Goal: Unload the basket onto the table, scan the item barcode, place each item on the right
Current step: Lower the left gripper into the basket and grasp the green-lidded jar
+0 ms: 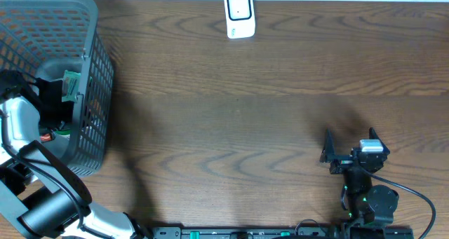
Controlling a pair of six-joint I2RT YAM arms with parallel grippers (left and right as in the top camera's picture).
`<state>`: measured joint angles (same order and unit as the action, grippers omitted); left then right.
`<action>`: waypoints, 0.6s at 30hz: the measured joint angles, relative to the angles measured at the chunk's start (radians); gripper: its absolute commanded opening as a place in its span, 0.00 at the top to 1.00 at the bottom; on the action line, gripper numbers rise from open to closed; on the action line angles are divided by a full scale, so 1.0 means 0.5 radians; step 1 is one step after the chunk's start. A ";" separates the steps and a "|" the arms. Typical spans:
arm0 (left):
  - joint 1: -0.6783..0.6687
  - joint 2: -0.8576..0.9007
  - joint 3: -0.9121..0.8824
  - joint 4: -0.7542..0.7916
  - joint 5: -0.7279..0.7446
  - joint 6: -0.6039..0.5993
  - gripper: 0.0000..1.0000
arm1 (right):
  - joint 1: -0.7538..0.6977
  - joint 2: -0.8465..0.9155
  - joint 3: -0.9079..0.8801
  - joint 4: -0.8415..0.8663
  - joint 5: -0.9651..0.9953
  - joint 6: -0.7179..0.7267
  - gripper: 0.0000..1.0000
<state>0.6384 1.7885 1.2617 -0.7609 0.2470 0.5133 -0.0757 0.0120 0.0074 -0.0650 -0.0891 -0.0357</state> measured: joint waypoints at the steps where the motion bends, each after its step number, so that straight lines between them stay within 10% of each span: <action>1: 0.000 0.000 0.000 0.008 -0.021 0.021 0.02 | 0.000 0.000 0.000 0.000 0.000 0.000 0.01; 18: 0.000 0.002 0.000 0.138 -0.124 0.166 0.02 | 0.000 0.000 0.000 0.000 0.000 0.000 0.01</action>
<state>0.6384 1.7893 1.2617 -0.6918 0.1848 0.5964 -0.0757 0.0120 0.0074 -0.0650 -0.0891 -0.0357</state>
